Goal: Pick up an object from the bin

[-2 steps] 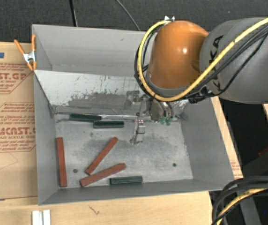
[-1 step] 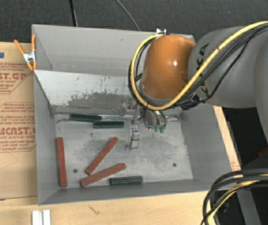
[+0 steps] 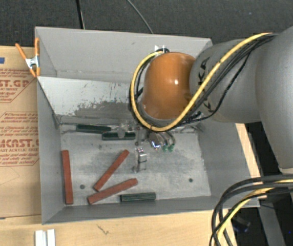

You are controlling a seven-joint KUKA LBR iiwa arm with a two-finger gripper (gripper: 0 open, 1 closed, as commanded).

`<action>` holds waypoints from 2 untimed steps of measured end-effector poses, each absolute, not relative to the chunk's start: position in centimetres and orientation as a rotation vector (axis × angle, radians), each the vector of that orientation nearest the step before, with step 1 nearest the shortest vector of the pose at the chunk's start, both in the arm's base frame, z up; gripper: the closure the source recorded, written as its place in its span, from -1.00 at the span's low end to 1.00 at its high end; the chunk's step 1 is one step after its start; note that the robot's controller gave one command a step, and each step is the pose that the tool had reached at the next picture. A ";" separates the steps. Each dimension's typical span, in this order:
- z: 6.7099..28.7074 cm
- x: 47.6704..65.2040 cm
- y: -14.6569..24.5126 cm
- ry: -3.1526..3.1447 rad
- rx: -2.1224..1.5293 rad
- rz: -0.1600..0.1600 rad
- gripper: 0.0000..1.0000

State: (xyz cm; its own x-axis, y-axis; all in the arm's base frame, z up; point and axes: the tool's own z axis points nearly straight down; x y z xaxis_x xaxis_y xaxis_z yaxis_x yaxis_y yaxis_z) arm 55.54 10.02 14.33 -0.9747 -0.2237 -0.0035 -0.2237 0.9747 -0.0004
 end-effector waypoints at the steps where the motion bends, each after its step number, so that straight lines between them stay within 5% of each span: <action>1: 7.2 54.8 10.7 3.028 -0.819 0.003 1.00; 2: 7.2 54.8 10.7 3.028 -0.819 0.003 1.00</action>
Offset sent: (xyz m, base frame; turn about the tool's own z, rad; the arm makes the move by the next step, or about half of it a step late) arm 0.0000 0.0000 0.0000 0.0000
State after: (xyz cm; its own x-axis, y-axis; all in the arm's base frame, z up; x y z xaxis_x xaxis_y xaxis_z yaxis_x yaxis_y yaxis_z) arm 54.76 10.68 7.20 -0.8636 -0.5041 -0.0053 -0.5041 0.8636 0.0003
